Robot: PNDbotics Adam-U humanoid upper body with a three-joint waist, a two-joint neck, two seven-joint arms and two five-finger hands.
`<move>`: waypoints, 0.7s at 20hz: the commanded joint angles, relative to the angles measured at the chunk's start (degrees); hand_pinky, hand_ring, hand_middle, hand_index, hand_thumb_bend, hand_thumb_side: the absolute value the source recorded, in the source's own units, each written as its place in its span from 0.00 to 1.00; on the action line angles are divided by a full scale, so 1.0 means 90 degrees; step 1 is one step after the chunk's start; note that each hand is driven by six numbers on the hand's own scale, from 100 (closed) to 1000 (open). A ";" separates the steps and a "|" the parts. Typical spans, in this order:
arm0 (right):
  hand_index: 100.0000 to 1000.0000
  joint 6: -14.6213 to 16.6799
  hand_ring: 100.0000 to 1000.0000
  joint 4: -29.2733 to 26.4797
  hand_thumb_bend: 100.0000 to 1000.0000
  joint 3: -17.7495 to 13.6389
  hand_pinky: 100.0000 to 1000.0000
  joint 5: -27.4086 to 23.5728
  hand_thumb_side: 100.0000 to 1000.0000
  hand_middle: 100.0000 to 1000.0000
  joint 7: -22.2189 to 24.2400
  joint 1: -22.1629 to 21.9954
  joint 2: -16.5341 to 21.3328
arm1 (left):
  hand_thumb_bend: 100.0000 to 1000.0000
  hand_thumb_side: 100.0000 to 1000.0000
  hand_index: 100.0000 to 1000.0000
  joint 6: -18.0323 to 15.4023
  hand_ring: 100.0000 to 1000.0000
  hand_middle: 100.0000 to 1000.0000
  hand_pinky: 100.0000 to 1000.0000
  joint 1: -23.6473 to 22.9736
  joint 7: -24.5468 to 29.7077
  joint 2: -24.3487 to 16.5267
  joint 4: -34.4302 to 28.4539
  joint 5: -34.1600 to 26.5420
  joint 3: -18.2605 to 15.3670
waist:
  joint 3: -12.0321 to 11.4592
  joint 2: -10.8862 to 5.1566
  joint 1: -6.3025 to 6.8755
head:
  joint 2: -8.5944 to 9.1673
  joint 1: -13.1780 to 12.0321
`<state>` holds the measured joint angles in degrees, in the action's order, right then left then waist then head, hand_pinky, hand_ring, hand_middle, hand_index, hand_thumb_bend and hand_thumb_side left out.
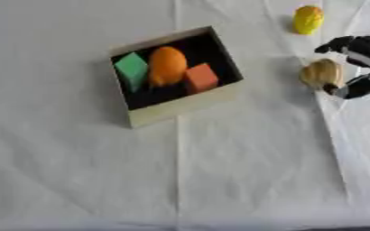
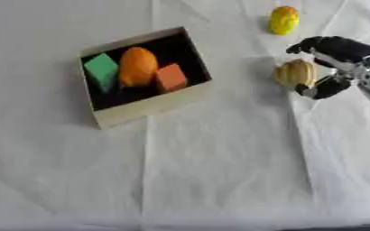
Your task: Pick up objects on the table and place them in the box.
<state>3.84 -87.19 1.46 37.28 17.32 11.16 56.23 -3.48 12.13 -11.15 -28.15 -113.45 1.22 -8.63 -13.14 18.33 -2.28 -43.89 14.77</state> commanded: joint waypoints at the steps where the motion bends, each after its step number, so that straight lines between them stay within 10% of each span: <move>1: 0.85 0.0022 0.84 0.0047 0.26 -0.0024 0.78 0.0097 0.00 0.75 -0.0046 0.0089 0.0148 | 0.00 0.66 0.83 -0.0001 0.74 0.66 0.80 0.0024 0.0019 -0.0061 -0.0127 -0.0036 -0.0075 | -0.0011 0.0001 -0.0034 | -0.0025 0.0043; 14: 0.44 -0.0172 0.54 -0.0428 0.29 -0.0019 0.66 0.0193 0.00 0.41 -0.1319 -0.0113 0.0133 | 0.00 0.66 0.82 -0.0030 0.72 0.66 0.82 -0.0023 0.0033 0.0011 -0.0127 -0.0025 -0.0120 | 0.0015 -0.0057 -0.0040 | -0.0025 0.0054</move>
<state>2.41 -89.49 1.82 38.70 6.99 9.88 55.75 -3.68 11.64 -10.87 -27.22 -113.45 1.07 -8.98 -13.04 18.34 -2.28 -43.89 15.24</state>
